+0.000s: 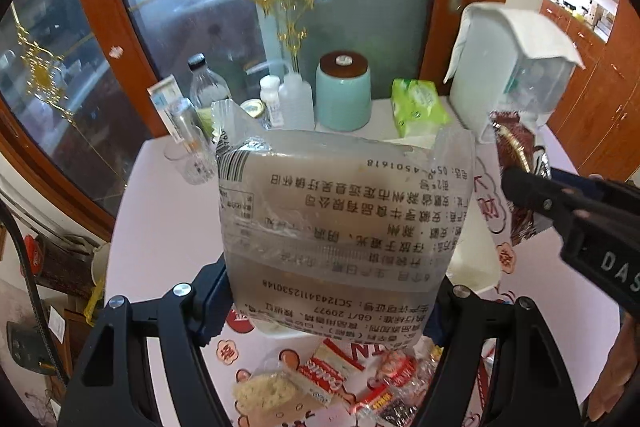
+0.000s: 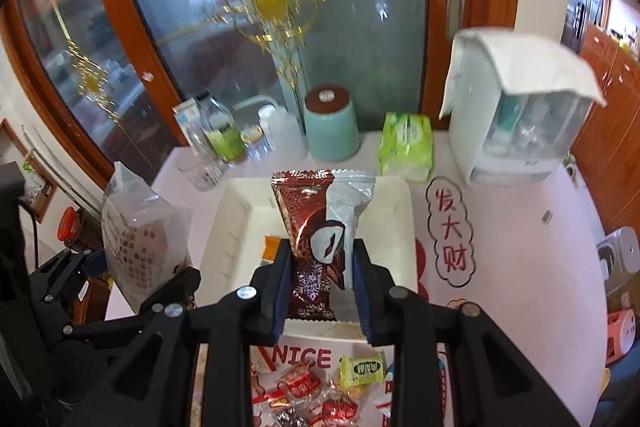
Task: Organize snacks
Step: 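Carry both held snacks up and over the white tray, then lower both snacks into the tray and open both grippers, then move the left gripper to a clear crumbly cake bag while right moves to the dark date packet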
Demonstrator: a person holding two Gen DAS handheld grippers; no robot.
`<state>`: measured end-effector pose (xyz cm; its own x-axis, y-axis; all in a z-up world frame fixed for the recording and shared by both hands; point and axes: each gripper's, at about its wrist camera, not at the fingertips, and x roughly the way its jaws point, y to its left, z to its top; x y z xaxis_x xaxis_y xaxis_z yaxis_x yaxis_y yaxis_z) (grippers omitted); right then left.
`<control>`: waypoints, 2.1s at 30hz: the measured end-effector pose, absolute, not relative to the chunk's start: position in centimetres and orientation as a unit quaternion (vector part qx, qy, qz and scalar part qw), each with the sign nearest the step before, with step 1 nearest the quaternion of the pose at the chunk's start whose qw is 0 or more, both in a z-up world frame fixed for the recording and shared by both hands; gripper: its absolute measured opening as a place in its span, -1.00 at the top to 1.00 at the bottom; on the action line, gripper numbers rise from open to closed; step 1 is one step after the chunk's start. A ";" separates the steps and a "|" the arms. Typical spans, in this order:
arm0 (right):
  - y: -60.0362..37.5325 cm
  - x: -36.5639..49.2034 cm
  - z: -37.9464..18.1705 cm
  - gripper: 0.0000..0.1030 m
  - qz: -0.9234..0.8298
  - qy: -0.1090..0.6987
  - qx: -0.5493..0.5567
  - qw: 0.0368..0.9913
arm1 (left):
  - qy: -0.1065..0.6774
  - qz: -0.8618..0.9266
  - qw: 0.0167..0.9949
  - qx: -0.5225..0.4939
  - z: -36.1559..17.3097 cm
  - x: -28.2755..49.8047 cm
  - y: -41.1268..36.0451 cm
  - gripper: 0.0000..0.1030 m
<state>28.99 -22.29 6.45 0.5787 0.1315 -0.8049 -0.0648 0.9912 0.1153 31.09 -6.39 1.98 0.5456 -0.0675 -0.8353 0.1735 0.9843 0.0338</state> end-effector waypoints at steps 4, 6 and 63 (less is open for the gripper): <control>-22.2 31.6 2.8 0.44 0.048 0.487 0.044 0.871 | 0.493 -0.072 0.866 0.053 -1.7 33.3 -6.2 -0.43; -22.0 32.6 1.0 0.44 0.044 0.502 0.043 0.862 | 0.503 -0.074 0.859 0.052 -3.5 34.3 -6.2 -0.44; -19.3 19.7 3.0 0.07 0.070 0.495 0.034 0.866 | 0.445 -0.050 0.891 0.079 1.5 18.1 -2.3 -0.86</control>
